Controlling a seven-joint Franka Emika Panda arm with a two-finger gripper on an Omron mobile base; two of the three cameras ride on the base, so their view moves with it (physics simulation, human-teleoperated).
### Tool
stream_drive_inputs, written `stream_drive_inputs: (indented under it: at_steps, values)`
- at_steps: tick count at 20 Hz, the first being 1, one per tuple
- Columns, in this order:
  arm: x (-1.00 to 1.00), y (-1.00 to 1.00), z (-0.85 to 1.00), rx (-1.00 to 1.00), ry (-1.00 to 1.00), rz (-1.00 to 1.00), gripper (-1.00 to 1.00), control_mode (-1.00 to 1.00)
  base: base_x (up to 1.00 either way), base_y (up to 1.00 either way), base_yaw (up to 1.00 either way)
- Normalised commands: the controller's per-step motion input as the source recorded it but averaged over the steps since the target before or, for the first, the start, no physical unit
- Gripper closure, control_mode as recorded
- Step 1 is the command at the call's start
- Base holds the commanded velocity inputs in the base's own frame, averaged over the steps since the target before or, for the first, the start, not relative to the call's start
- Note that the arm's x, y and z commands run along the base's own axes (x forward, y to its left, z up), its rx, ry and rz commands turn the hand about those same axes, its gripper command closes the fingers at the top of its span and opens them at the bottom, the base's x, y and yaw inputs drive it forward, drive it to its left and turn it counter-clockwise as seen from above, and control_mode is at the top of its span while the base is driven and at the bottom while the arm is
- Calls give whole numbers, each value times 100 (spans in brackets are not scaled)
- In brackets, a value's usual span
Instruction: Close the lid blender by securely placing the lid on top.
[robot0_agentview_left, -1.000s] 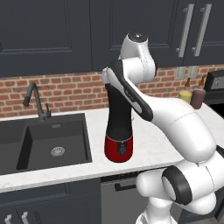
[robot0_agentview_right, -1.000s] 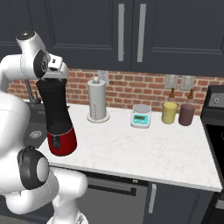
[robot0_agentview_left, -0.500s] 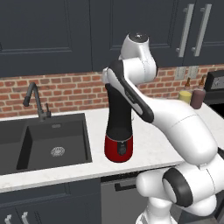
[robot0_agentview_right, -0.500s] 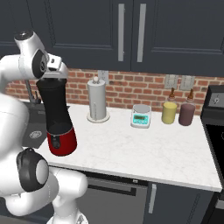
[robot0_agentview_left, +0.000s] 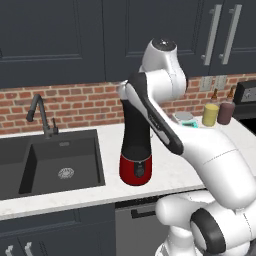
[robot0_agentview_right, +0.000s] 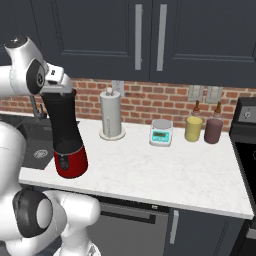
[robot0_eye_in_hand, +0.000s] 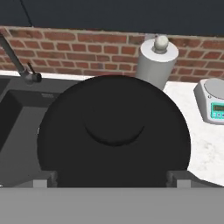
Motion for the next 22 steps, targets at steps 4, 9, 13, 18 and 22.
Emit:
stream_drive_inputs:
  at_steps: [4, 9, 13, 18, 22]
  values:
    - [-57, 0, 20, 0, -5, 0, -100, -100, 0, 0, 0]
    - [-63, -7, 25, 0, -16, 0, -100, -100, 0, 0, 0]
    - [-66, -29, 27, 0, -23, 0, -100, -100, 0, 0, 0]
    - [-63, -72, 4, 11, -20, 0, -100, -100, 0, 0, 0]
    - [-44, -88, 0, 22, -17, 0, -100, -100, 0, 0, 0]
